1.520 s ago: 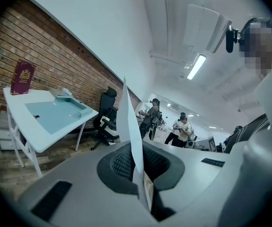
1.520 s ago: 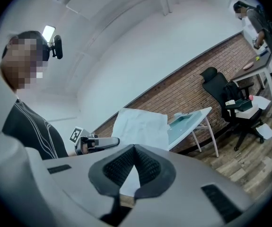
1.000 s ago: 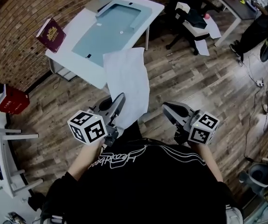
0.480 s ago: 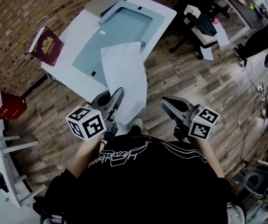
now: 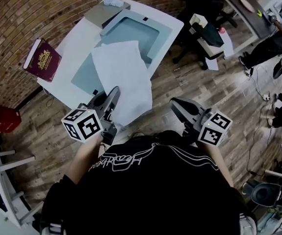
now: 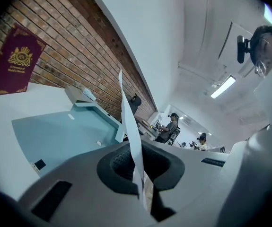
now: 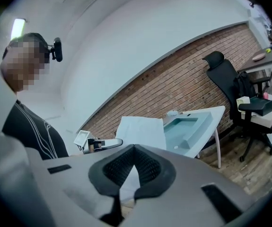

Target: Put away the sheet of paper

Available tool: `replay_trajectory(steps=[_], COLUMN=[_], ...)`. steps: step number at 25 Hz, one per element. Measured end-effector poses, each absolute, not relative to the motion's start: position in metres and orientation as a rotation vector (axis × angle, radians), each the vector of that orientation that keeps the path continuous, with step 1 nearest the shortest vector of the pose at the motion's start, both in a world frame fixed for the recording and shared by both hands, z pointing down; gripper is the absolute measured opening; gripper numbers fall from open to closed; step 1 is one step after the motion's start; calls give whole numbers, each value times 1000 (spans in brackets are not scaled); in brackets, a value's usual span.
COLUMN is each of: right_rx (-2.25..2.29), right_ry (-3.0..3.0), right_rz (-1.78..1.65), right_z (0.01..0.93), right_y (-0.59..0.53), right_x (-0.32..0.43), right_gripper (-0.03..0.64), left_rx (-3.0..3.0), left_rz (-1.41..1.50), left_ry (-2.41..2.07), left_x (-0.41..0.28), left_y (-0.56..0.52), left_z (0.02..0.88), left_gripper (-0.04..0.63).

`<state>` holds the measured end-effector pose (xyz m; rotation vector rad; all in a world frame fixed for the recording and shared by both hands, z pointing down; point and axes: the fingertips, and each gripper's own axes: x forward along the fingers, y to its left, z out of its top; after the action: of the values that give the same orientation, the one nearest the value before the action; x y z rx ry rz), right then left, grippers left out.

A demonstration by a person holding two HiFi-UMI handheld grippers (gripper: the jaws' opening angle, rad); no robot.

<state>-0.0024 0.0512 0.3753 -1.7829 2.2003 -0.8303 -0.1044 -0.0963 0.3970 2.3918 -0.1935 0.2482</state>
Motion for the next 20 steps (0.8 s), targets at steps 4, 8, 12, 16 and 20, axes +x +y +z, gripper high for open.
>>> replay_trajectory(steps=[4,8,12,16,20], right_rx=[-1729,-1608,-1470,-1349,-1250], right_ry=[2210,2255,2337,2435,2509], right_rz=[-864,-929,-985,-1004,-1014], right_z=[386,399,404,403,405], right_y=[35,4,-32,-69,-93], right_x=[16,39,66,92,112], right_gripper=[2,2,3,2,2], left_rx=[2370,2332,2258,2205,2165], left_rz=[239,234,236,214,189], left_ry=[-267,-381,-512,-645,-771], left_x=[-94,-84,-72,-62,-55], left_y=[-115,-133,-147,-163,-177], left_z=[402,411,424,428,432], left_gripper=[32,32,32,32,32])
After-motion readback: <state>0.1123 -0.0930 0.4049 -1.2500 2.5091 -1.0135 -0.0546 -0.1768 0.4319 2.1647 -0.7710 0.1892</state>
